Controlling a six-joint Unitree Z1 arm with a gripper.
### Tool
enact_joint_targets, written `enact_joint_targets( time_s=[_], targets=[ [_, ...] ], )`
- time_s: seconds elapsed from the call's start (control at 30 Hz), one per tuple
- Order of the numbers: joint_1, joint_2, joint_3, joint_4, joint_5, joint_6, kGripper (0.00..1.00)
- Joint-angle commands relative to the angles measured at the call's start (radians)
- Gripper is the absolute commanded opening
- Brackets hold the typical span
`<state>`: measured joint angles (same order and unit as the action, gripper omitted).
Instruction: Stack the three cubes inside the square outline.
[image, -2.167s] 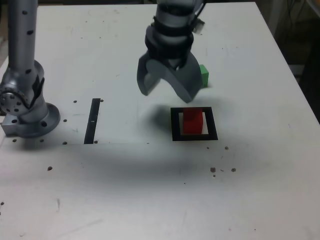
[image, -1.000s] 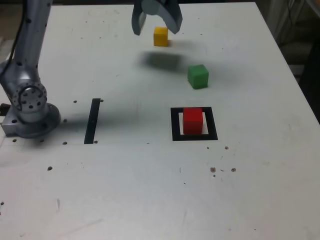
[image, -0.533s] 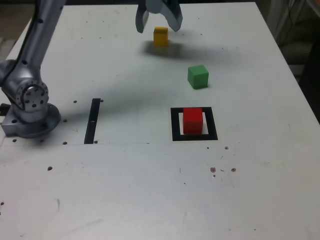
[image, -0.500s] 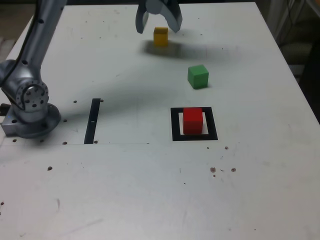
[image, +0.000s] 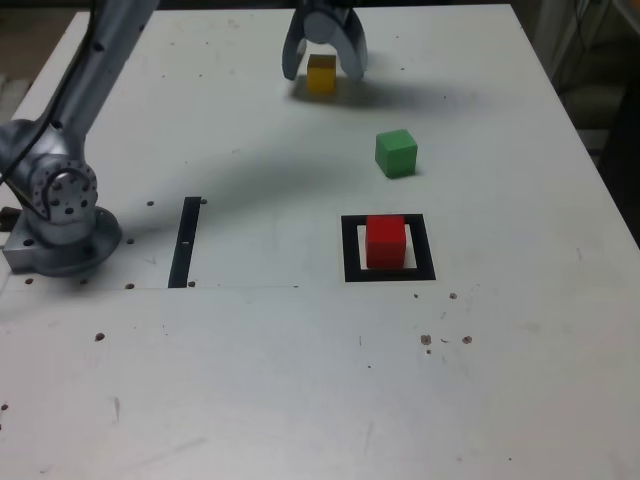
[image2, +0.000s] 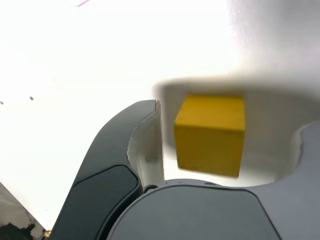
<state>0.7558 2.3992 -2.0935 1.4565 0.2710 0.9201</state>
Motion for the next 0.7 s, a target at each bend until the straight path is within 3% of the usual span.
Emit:
enact_joint_targets(
  time_s=[0.0,0.13,0.2,0.67],
  targets=[
    [-0.003,0.007,-0.009,0.003,0.003,0.001,0.63],
    [-0.009,0.010,-0.012,-0.005,0.005,0.004,0.40],
    [-0.011,0.010,-0.012,-0.008,0.004,0.005,0.34],
    [-0.012,0.006,-0.009,-0.008,-0.001,0.005,0.33]
  ],
)
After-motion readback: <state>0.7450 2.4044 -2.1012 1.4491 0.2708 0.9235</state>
